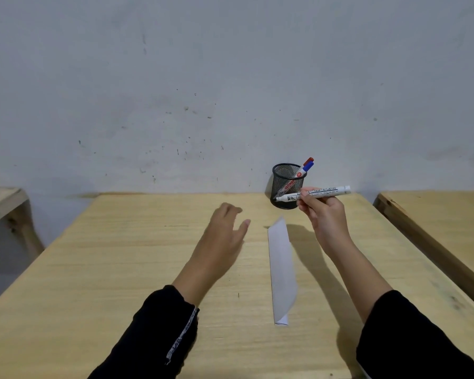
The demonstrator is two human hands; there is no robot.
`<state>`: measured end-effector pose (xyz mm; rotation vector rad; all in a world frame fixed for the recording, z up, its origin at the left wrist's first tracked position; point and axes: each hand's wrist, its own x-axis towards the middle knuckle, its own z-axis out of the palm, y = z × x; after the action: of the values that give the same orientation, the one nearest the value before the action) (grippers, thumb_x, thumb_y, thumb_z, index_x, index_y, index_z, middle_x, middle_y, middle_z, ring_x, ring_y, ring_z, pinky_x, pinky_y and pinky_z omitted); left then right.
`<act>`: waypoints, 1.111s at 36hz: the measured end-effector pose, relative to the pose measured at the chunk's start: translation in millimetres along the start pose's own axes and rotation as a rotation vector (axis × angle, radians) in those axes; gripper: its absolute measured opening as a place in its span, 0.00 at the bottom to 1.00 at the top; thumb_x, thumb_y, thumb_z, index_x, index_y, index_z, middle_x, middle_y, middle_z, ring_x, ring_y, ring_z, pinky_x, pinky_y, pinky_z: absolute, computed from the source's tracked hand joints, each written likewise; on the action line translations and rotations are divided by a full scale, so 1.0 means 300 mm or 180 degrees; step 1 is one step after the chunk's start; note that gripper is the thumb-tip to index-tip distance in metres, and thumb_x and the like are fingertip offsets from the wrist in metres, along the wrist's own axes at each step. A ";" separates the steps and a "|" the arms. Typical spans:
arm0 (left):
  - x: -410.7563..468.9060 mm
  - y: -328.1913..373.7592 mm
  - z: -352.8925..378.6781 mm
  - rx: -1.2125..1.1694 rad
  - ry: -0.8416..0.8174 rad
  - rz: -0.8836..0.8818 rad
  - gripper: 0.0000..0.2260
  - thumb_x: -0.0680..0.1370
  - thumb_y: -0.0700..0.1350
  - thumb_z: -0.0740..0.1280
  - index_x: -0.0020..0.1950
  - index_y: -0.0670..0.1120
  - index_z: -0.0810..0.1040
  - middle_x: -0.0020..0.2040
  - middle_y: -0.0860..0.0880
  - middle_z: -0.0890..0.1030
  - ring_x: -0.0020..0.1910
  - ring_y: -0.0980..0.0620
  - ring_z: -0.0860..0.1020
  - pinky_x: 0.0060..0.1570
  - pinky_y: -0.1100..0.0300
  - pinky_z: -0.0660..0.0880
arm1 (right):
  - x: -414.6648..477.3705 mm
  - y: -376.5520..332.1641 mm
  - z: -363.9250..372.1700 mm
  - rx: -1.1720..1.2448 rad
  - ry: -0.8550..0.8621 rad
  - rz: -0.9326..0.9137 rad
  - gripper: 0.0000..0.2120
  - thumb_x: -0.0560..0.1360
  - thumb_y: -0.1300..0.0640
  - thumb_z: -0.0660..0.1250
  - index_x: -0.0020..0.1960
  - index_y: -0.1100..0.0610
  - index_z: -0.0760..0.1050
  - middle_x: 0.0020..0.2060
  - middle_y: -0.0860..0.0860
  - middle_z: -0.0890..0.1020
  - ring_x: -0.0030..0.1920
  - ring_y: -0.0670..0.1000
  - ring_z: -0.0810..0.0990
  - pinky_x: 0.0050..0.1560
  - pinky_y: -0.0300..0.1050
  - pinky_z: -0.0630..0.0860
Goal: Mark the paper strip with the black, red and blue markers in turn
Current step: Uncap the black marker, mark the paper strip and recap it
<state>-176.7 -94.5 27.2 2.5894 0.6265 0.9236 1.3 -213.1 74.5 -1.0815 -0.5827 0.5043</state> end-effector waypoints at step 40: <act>-0.057 0.143 0.211 -0.0048 -0.1726 -0.0297 0.24 0.81 0.58 0.51 0.77 0.54 0.56 0.80 0.51 0.48 0.78 0.53 0.45 0.76 0.57 0.45 | 0.056 0.134 -0.004 -0.0040 0.0219 0.0221 0.11 0.71 0.65 0.71 0.50 0.62 0.72 0.39 0.54 0.81 0.39 0.50 0.82 0.43 0.36 0.80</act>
<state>-134.6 -149.0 -9.9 2.6009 0.5694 0.1723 10.7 -187.6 40.3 -1.1296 -0.4898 0.5224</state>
